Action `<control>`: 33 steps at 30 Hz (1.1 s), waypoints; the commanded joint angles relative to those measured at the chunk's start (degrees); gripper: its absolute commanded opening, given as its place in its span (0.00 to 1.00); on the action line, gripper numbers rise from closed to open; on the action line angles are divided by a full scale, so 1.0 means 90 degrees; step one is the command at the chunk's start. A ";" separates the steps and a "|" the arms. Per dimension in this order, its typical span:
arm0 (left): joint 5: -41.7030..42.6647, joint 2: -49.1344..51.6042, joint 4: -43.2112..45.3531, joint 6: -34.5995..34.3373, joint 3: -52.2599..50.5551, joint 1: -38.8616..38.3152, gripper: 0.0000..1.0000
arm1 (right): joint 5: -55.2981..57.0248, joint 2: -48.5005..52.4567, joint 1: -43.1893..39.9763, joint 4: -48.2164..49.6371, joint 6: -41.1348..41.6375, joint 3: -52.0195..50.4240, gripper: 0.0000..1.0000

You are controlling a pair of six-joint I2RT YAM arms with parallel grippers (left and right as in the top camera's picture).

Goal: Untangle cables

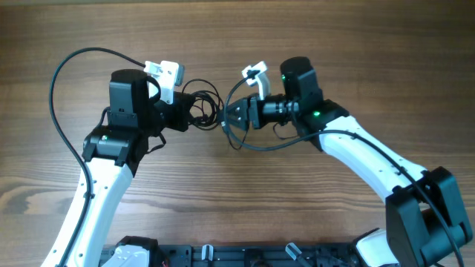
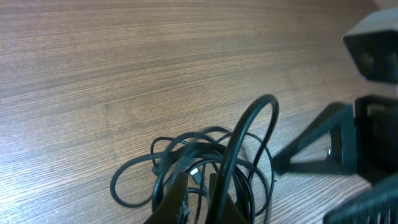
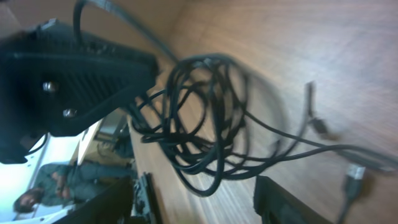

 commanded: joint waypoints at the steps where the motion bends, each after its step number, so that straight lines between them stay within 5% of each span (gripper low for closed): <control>1: 0.0080 -0.0015 0.0041 -0.0146 0.0024 -0.0032 0.04 | 0.0272 0.0046 0.0311 0.0000 0.0155 0.0029 0.61; 8: 0.0323 -0.0015 0.0046 -0.0189 0.0024 -0.0029 0.04 | 0.2074 0.0046 0.0520 0.0000 0.0925 0.0029 0.54; 18: 0.0459 -0.0015 0.0044 -0.1124 0.0024 -0.0029 0.04 | 0.0867 0.0046 0.0566 0.0100 0.1426 0.0029 0.05; 22: 0.0454 -0.0015 -0.0209 -0.1309 0.0024 -0.0029 0.04 | 0.0243 -0.0044 0.0080 0.0121 0.1399 0.0032 0.05; 25: -0.0172 0.0015 -0.0775 -0.1343 0.0024 -0.0029 0.04 | -0.0896 -0.0219 -0.1321 0.0493 0.1401 0.0032 0.04; 33: -0.0998 0.0544 -0.0721 -0.3269 0.0024 -0.0029 0.04 | -0.0520 -0.0219 -0.2096 -0.0129 0.1207 0.0029 0.05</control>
